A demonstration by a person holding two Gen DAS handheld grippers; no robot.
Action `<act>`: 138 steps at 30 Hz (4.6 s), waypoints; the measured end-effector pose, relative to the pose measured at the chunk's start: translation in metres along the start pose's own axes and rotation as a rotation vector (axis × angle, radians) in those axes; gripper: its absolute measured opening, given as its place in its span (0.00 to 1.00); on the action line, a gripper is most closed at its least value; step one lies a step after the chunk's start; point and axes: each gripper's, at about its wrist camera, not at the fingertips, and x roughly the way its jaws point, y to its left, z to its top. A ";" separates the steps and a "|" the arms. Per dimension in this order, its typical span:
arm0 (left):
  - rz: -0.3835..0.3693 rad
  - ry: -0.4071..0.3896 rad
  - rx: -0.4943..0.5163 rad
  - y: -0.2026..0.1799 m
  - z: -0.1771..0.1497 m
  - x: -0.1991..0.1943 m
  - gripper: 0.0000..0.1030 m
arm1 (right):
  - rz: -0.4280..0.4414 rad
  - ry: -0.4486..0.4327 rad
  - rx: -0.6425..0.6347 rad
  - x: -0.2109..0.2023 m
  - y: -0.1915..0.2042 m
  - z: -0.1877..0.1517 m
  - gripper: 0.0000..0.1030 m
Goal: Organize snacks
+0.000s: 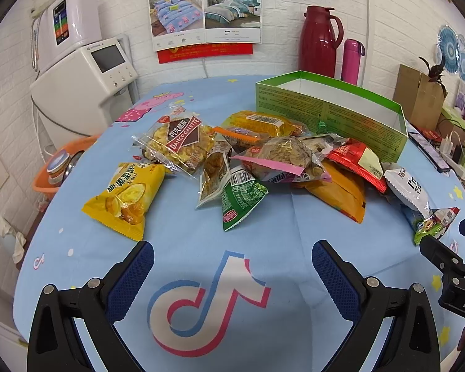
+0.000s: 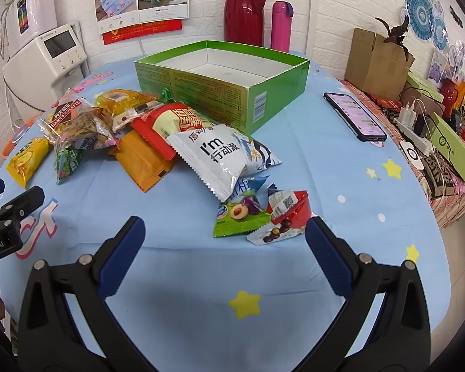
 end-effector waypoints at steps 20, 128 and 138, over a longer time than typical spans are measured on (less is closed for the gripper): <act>0.001 -0.001 0.000 0.000 0.001 -0.001 1.00 | 0.001 0.000 0.001 -0.001 0.000 0.000 1.00; -0.618 0.259 0.349 -0.191 0.027 0.039 0.29 | 0.179 0.026 0.039 -0.006 -0.106 -0.032 0.26; -0.588 0.059 0.252 -0.133 0.094 -0.003 0.29 | 0.237 -0.119 -0.017 -0.022 -0.080 0.030 0.25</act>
